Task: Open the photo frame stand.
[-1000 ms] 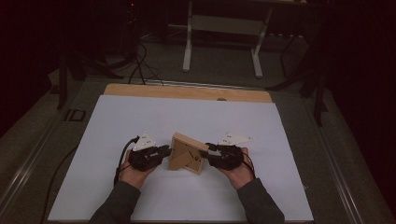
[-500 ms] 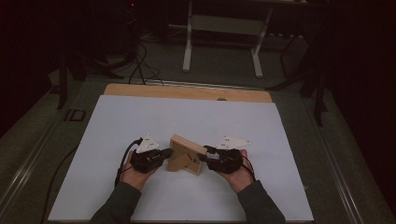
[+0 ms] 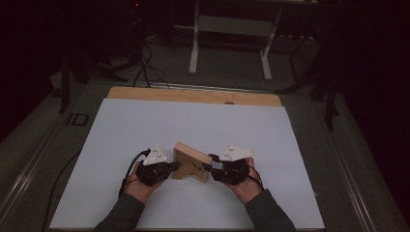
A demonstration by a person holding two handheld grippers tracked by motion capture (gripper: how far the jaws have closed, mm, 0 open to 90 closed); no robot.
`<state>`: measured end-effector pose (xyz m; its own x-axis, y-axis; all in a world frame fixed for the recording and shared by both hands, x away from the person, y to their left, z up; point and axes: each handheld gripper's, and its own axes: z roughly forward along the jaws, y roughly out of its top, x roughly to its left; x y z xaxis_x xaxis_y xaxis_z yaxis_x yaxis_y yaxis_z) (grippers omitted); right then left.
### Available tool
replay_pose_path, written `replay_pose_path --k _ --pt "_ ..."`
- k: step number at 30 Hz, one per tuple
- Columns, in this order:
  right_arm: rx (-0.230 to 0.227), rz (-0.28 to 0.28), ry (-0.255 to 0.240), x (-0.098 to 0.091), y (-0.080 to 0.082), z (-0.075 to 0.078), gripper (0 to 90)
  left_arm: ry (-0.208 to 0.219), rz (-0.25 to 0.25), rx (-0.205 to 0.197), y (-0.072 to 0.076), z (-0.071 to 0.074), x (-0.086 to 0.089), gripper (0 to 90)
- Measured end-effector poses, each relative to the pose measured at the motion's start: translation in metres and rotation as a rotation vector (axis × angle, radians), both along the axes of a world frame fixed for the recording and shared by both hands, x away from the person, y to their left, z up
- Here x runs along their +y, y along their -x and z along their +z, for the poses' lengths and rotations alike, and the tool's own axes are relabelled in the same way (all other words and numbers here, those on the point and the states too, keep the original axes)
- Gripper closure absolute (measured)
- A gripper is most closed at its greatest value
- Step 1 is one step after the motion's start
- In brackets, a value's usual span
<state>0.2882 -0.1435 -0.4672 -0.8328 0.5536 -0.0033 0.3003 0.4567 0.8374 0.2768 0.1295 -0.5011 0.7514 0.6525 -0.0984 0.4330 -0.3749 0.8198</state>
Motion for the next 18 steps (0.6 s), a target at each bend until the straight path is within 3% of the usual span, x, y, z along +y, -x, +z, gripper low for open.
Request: replay_pose_path --k 14,18 --pt "-0.038 0.017 0.038 0.006 0.010 0.001 59.5 -0.009 0.013 0.011 0.002 -0.005 0.002 90.0" --pt "-0.046 0.013 0.045 0.007 0.012 0.001 59.5 0.009 0.012 0.012 0.006 -0.006 0.004 90.0"
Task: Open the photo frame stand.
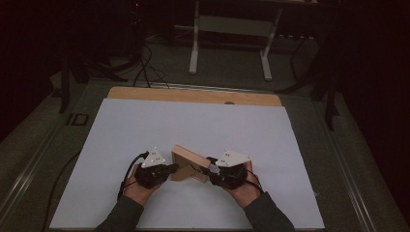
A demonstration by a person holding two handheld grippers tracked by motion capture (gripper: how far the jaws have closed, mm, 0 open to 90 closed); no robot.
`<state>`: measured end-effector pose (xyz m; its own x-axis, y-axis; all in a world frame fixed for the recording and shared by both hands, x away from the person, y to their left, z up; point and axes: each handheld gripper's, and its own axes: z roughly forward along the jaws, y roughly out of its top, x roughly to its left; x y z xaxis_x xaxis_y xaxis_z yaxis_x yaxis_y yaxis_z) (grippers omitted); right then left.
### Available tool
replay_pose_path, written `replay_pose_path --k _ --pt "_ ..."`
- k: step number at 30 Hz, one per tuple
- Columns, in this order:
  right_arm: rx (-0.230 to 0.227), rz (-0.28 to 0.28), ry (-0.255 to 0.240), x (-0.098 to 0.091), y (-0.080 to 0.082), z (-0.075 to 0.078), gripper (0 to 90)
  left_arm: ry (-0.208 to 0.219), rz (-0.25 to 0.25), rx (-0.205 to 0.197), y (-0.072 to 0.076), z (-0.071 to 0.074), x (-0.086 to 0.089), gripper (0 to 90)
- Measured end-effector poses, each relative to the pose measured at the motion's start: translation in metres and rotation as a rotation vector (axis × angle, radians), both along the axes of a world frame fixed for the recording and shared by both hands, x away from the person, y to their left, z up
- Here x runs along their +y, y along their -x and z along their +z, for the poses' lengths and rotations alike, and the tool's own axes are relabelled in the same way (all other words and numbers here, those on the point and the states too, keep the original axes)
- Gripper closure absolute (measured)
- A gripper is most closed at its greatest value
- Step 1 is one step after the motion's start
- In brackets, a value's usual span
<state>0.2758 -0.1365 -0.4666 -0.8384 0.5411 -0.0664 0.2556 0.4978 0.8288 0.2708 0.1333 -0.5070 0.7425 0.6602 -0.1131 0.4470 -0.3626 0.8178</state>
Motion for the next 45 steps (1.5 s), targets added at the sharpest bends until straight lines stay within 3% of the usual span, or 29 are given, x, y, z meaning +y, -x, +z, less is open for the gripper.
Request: replay_pose_path --k 8,22,35,45 --pt "-0.035 0.009 0.036 0.006 0.010 0.001 59.3 -0.001 -0.003 -0.007 0.008 -0.002 0.002 90.0" --pt "-0.026 0.046 0.049 0.012 0.021 -0.002 55.2 0.001 0.000 0.001 0.015 -0.009 0.006 90.0" --pt "0.032 0.084 -0.003 0.013 0.022 -0.005 45.9 0.009 0.029 -0.006 0.015 -0.010 0.009 89.2" --pt "0.030 0.097 -0.037 0.010 0.023 -0.001 31.9 0.009 0.037 -0.010 0.015 -0.010 0.011 89.2"
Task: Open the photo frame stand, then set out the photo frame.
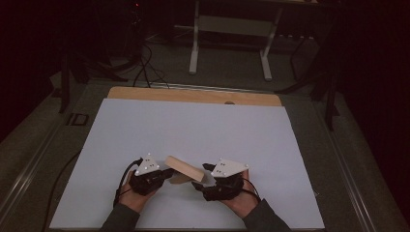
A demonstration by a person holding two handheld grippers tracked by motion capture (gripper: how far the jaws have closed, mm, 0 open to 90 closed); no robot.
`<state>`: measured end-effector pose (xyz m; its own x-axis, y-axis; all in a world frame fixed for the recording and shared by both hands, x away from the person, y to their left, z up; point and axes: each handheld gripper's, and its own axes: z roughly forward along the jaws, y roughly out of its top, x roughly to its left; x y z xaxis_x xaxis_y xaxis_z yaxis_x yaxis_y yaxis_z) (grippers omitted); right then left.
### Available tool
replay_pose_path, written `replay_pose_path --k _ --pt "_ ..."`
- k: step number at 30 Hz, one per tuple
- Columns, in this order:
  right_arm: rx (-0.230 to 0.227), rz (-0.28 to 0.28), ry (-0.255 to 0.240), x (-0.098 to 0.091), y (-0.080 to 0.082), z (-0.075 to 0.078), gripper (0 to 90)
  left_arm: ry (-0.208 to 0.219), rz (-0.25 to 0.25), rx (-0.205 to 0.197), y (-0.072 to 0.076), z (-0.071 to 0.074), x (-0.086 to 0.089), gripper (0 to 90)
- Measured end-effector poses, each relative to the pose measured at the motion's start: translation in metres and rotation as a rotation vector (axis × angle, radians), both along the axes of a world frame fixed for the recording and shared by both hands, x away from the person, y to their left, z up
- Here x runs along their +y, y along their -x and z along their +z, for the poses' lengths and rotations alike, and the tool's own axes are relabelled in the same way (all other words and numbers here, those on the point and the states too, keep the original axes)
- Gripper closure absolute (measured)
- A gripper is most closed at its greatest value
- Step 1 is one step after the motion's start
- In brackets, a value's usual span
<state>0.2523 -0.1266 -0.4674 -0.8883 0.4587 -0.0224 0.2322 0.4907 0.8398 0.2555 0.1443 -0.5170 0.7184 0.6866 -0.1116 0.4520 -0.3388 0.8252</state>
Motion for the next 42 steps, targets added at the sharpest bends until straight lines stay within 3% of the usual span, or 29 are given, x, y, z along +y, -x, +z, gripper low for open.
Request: replay_pose_path --k 5,9,16,20,23,27,33,42 --pt "-0.002 0.008 -0.056 -0.007 -0.001 0.008 33.0 0.002 0.006 0.000 -0.001 0.000 0.001 89.3" --pt "0.003 0.018 -0.130 -0.016 -0.002 0.018 35.7 0.005 0.010 0.000 -0.001 -0.001 0.002 89.4" --pt "-0.005 -0.043 -0.200 -0.036 -0.009 0.023 47.8 0.004 0.009 0.001 -0.002 -0.001 0.002 89.8" --pt "0.014 -0.126 -0.183 -0.044 -0.019 0.015 58.9 0.002 0.008 0.001 -0.002 -0.001 0.002 89.9" --pt "0.052 -0.156 -0.163 -0.045 -0.025 0.004 63.8 -0.001 0.007 0.000 -0.002 -0.001 0.001 89.9" --pt "0.099 -0.167 -0.136 -0.044 -0.033 -0.014 68.7 0.001 0.011 0.000 -0.003 -0.002 0.001 90.0" --pt "0.137 -0.164 -0.101 -0.038 -0.037 -0.030 88.6 0.005 0.014 0.000 -0.003 -0.001 0.001 90.0" --pt "0.151 -0.132 -0.095 -0.026 -0.039 -0.033 89.8 0.009 0.010 -0.002 -0.002 -0.001 0.000 90.0"
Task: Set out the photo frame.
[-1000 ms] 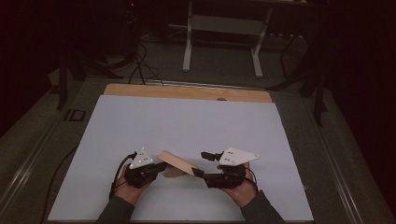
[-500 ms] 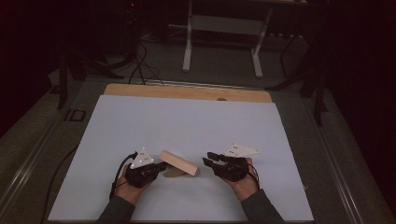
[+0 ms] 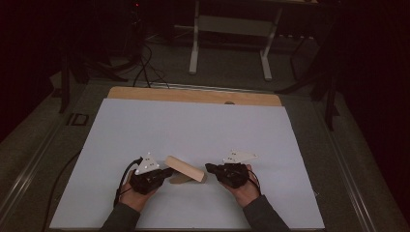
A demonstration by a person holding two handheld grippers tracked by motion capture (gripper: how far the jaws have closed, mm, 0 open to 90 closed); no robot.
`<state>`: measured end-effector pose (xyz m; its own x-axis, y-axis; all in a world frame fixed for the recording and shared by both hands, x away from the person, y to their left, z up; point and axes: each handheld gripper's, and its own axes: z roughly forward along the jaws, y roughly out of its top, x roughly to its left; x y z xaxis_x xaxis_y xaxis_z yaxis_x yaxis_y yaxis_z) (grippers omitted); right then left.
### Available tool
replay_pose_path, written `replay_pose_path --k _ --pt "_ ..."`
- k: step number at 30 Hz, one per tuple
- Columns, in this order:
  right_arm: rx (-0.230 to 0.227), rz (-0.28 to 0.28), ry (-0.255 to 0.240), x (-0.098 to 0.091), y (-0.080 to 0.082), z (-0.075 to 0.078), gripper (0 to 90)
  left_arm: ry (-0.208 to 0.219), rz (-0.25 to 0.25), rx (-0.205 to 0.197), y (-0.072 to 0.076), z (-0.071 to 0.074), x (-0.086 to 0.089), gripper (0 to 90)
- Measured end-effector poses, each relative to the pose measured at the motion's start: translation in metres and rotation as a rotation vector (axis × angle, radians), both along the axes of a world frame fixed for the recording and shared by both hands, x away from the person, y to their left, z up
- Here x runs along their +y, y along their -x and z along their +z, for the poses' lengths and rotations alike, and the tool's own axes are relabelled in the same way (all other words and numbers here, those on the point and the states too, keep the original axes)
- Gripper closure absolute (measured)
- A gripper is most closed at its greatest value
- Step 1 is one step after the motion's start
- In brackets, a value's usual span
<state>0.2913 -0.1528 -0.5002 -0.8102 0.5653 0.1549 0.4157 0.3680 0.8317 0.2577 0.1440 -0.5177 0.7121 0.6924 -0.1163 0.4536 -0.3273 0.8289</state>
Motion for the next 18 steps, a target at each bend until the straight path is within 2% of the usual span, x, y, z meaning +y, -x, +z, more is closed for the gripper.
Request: replay_pose_path --k 18 --pt "0.020 0.035 0.008 0.0043 -0.0006 -0.0036 89.8 0.008 0.004 0.011 -0.0051 -0.0012 -0.0013 90.0"
